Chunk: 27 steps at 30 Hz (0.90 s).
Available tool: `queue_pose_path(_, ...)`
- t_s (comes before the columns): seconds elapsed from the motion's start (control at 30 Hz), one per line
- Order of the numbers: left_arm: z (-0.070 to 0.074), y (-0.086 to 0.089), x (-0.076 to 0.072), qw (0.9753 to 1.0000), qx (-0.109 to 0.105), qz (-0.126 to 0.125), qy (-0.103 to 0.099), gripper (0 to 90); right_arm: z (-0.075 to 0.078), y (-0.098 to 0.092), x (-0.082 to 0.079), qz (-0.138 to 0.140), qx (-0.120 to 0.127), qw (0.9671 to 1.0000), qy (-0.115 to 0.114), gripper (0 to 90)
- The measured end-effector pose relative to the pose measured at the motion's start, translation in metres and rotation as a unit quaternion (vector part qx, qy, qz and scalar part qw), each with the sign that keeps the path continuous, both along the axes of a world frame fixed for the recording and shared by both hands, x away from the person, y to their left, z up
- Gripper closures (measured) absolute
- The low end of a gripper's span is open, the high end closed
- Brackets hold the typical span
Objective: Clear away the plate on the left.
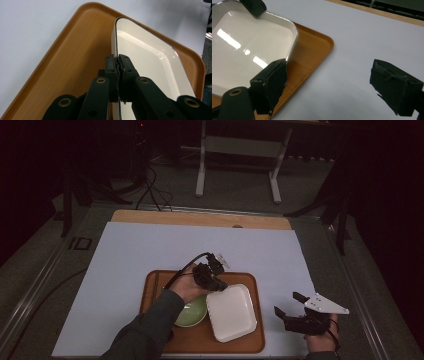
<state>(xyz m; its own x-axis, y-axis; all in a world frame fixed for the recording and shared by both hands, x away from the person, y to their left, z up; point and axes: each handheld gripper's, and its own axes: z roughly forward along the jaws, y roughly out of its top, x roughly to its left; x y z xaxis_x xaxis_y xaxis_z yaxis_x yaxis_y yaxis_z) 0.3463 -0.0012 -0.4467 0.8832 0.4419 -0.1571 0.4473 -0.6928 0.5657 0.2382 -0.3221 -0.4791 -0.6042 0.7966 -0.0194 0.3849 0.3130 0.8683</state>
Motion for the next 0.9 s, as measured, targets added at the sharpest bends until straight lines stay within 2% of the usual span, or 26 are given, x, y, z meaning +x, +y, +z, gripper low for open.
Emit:
queue_pose_path(0.07, -0.004, -0.003, 0.001, 1.0, -0.001, 0.0, 0.008, 87.4, 0.0, 0.0, 0.0, 0.0, 0.0, 1.0, 0.0, 13.6)
queue_pose_path(0.23, -0.009, -0.009, 0.003, 0.9999, 0.0, -0.004, 0.01, 87.2, 0.0, 0.0, 0.0, 0.001, 0.0, 1.0, 0.001, 13.6)
queue_pose_path(0.5, -0.019, -0.014, 0.0, 0.9998, 0.015, -0.001, 0.012, 86.3, 0.0, 0.0, 0.0, 0.002, -0.002, 1.0, 0.0, 13.6)
queue_pose_path(0.6, -0.023, -0.014, 0.0, 0.9995, 0.032, 0.001, 0.004, 86.7, 0.0, 0.0, 0.0, 0.002, -0.002, 1.0, 0.0, 13.6)
queue_pose_path(0.73, -0.022, -0.008, 0.003, 0.9996, 0.021, 0.018, 0.005, 82.7, 0.0, 0.0, 0.0, 0.002, -0.003, 1.0, 0.001, 13.6)
queue_pose_path(0.9, -0.019, -0.004, 0.002, 0.9996, 0.01, 0.025, 0.005, 77.6, 0.0, 0.0, -0.001, 0.002, -0.002, 1.0, 0.001, 13.6)
